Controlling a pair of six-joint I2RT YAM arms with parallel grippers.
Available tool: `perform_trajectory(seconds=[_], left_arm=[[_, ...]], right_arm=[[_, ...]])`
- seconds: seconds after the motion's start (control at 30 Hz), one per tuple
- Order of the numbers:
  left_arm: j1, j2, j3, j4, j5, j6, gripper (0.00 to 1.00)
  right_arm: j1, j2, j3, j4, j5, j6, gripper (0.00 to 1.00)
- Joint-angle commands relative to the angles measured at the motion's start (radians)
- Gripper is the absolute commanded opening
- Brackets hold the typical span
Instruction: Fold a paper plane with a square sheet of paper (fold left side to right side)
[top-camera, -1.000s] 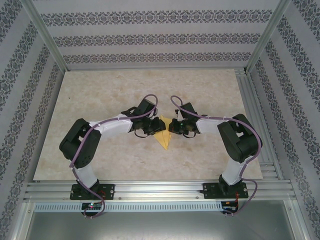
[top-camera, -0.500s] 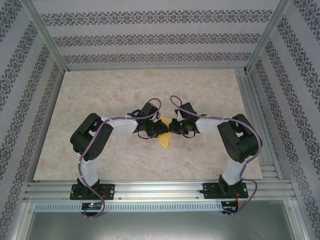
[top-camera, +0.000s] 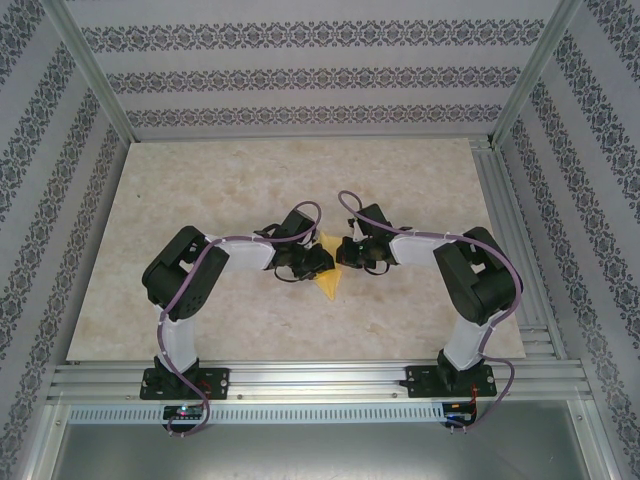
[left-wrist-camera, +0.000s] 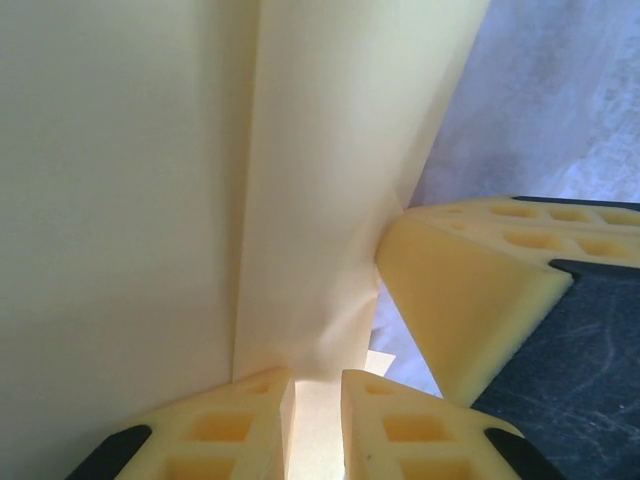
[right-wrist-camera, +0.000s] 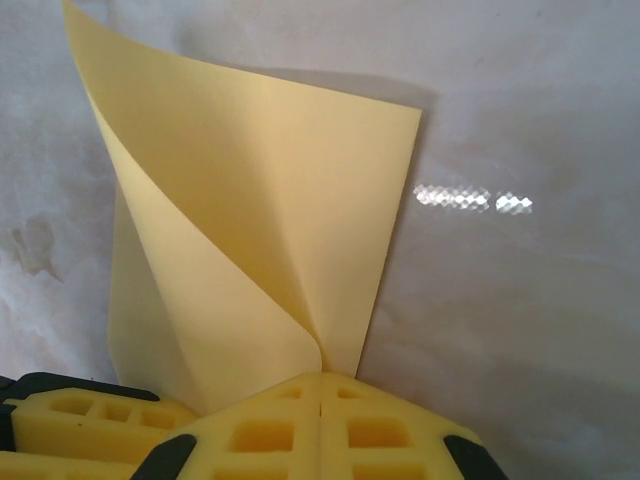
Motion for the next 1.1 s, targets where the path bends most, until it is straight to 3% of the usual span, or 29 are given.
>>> perform_trajectory(seconds=[0.0, 0.37, 0.53, 0.67, 0.83, 1.07], left_arm=[[0.002, 0.020, -0.034, 0.012, -0.022, -0.015, 0.23], [-0.003, 0.039, -0.032, 0.013, -0.025, -0.017, 0.22], [-0.003, 0.039, -0.030, 0.012, -0.028, -0.017, 0.22], [-0.003, 0.039, -0.028, 0.007, -0.030, -0.015, 0.22], [-0.004, 0.039, -0.023, -0.008, -0.036, -0.009, 0.22], [-0.004, 0.039, -0.012, -0.022, -0.037, 0.000, 0.22]], right_arm=[[0.004, 0.013, 0.038, -0.032, 0.012, -0.029, 0.07], [-0.047, -0.170, 0.106, -0.166, 0.037, -0.074, 0.21], [-0.016, -0.313, -0.065, -0.108, -0.036, -0.004, 0.17], [0.073, -0.407, -0.249, 0.071, -0.081, 0.151, 0.13], [0.172, -0.390, -0.327, 0.185, -0.069, 0.243, 0.13], [0.207, -0.300, -0.315, 0.259, -0.061, 0.264, 0.12]])
